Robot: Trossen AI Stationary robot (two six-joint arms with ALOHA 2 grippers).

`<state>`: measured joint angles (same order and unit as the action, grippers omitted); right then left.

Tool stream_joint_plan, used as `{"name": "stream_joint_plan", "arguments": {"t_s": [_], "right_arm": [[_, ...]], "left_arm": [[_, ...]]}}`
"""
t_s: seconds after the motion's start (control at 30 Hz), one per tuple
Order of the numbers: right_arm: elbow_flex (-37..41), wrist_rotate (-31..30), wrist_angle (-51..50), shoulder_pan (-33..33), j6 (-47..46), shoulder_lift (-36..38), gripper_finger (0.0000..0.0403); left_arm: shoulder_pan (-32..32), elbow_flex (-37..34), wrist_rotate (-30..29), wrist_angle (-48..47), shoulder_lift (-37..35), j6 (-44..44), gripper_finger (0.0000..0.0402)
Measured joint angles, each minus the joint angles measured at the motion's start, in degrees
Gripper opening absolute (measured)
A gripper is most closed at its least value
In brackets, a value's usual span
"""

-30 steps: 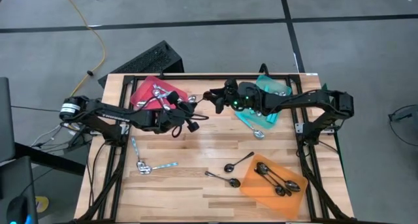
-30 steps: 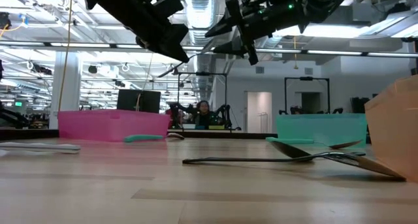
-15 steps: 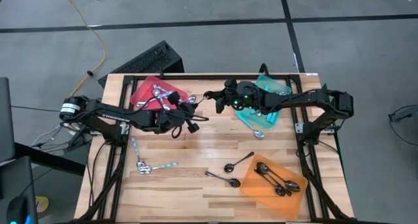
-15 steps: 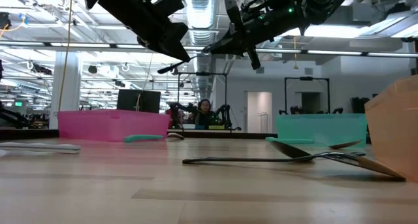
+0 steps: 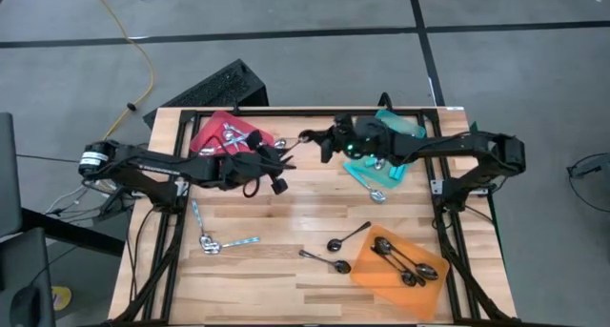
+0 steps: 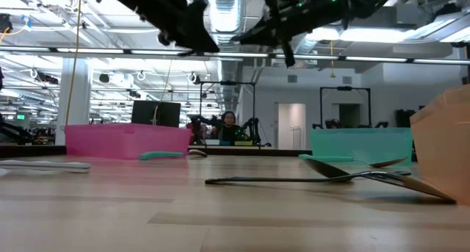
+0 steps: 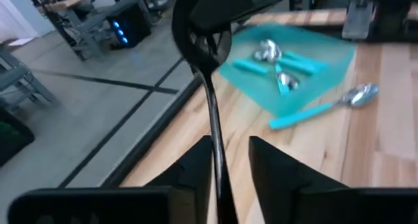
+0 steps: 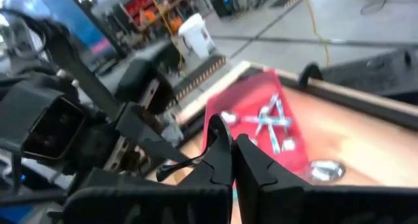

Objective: Sort silverware by color (type)
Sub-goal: Put the black spoon into the orange bin

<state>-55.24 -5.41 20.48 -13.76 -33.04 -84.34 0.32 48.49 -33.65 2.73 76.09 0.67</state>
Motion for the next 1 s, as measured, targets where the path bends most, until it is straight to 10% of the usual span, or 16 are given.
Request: {"name": "stream_joint_plan", "arguments": {"t_s": [0.63,1.0], "right_arm": [[-0.07,-2.16,-26.48,-12.77,3.52,24.00,0.0020],[-7.90,10.22,-56.22,-18.98,7.35,29.42,0.0020]], "left_arm": [[-0.30,7.34,-2.03,-18.65,-15.57,-0.60,0.0117],[-0.39,7.36,-1.43,-34.48,-20.96,-8.95,0.0115]]}}
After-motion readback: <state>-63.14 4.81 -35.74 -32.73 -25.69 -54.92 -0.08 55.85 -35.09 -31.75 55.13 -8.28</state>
